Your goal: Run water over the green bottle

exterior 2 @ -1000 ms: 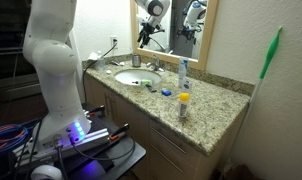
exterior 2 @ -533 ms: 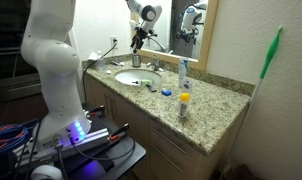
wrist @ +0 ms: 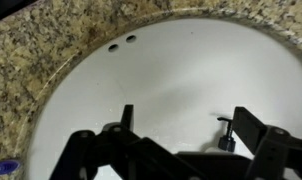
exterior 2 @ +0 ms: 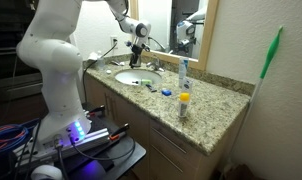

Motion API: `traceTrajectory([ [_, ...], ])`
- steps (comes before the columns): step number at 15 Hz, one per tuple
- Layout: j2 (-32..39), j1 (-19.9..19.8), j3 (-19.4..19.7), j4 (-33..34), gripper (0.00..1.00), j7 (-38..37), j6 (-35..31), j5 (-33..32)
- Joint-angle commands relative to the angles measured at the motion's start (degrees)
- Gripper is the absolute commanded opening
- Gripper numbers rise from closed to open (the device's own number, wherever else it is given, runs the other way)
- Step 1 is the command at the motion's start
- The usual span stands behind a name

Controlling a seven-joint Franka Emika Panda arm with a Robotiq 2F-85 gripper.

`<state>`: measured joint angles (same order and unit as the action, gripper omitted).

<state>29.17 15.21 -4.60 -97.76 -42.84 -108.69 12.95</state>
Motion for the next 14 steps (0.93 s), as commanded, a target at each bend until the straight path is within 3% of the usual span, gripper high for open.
traceTrajectory([
  [1, 1.0, 0.5, -0.3, 0.0, 1.00, -1.2, -0.4, -0.5],
  [5, 3.3, 1.1, -0.1, 0.3, 1.00, -1.7, -2.5, -1.3],
  [14, 9.6, 2.5, -2.0, -2.3, 1.00, 3.8, -25.9, 0.2],
])
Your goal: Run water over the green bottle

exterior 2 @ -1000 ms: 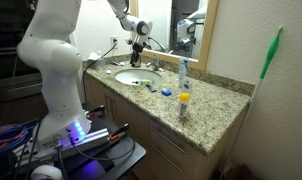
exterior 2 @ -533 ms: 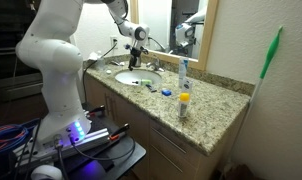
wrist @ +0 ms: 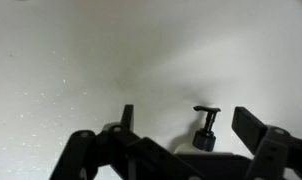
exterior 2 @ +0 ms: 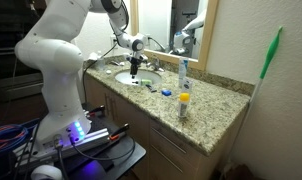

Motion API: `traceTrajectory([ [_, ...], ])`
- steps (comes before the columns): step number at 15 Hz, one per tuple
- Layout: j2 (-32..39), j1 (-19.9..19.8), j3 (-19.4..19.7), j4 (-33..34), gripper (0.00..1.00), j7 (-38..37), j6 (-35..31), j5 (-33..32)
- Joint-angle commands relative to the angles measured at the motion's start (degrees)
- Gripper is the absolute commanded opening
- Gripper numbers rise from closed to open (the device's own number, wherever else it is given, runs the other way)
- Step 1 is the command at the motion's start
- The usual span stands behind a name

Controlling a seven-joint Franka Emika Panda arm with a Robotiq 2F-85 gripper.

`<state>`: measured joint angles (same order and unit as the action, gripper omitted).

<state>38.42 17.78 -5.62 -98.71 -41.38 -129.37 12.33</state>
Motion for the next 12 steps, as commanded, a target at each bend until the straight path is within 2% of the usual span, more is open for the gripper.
traceTrajectory([
  [1, 0.6, 0.3, -0.1, 0.0, 1.00, 0.4, -2.0, 0.1],
  [5, 1.1, 0.6, -0.4, -0.1, 1.00, 0.8, -3.9, 0.2],
  [8, 3.4, 1.3, -0.9, 0.1, 1.00, 1.1, -8.4, 0.7],
  [12, 6.5, 3.5, 0.4, 0.7, 1.00, -0.1, -14.8, -0.7],
])
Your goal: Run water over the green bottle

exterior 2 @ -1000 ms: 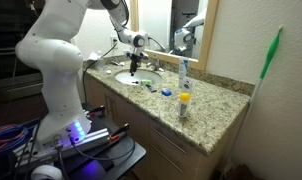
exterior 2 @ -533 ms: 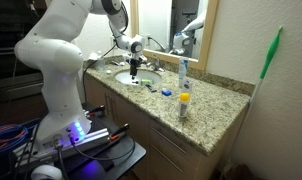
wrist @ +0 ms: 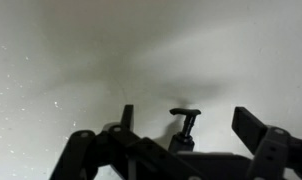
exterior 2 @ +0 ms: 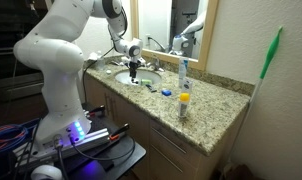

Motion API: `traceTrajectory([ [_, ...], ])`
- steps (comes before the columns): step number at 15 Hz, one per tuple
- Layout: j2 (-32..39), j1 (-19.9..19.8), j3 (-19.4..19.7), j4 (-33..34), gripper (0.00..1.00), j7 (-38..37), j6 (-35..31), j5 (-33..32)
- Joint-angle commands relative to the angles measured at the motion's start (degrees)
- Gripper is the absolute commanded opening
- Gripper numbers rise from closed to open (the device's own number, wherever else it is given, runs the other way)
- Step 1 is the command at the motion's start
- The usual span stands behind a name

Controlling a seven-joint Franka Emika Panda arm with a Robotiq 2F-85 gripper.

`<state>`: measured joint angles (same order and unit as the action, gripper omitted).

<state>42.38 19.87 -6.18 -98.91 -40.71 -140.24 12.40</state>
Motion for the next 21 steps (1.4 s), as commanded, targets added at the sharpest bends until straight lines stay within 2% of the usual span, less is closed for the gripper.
traceTrajectory([
  [1, 3.5, 2.1, 1.4, 1.1, 1.00, -1.2, -5.3, -1.1],
  [7, 6.6, 3.5, 3.0, 1.8, 1.00, -2.3, -12.4, -0.9],
  [8, 6.9, 3.2, 2.7, 2.0, 0.75, -1.7, -12.6, -0.7],
  [10, 7.3, 3.3, 2.7, 2.4, 0.66, -1.7, -12.8, -0.6],
  [15, 7.1, 3.5, 2.7, 2.5, 0.31, -1.8, -12.5, -0.7],
  [19, 6.5, 4.4, 4.4, 2.4, 0.03, -2.8, -11.6, -1.6],
  [21, 5.7, 5.5, 6.0, 2.0, 0.00, -4.9, -9.2, -2.3],
])
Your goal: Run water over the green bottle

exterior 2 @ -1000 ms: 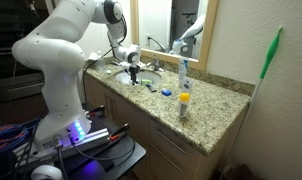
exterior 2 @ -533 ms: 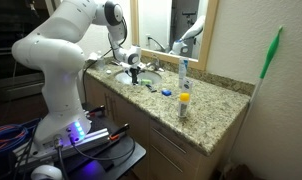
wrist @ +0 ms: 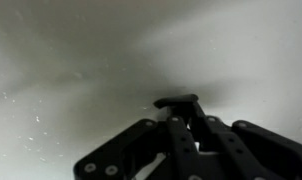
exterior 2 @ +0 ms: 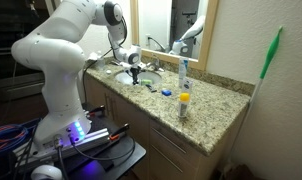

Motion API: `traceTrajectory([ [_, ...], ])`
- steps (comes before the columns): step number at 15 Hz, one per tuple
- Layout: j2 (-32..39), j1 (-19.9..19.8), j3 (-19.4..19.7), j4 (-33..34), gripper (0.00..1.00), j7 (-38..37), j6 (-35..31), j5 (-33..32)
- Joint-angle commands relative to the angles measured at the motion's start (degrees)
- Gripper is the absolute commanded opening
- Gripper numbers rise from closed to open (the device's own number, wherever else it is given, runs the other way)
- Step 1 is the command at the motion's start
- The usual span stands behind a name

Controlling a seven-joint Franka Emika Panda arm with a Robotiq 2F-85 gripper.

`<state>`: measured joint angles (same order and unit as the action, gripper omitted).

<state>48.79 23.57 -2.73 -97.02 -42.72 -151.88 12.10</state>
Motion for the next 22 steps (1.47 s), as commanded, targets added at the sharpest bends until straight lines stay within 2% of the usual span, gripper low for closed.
traceTrajectory([
  [1, -1.3, 2.3, 3.2, 0.0, 0.04, -4.6, 4.5, -2.6],
  [4, -3.2, 3.4, 4.4, -0.6, 0.04, -9.1, 9.0, -4.5],
  [14, -4.8, 3.3, 6.5, -0.3, 0.04, -21.8, 15.1, -12.1],
  [15, -4.9, 2.8, 5.8, -0.5, 0.39, -21.9, 14.0, -11.9],
  [16, -5.4, 1.8, 4.2, -0.9, 0.40, -19.9, 13.6, -11.3],
  [18, -7.3, 1.6, 2.6, -2.9, 0.52, -18.7, 10.5, -10.8],
  [22, -15.2, 2.2, -0.2, -8.3, 0.81, -17.2, 10.4, -11.0],
])
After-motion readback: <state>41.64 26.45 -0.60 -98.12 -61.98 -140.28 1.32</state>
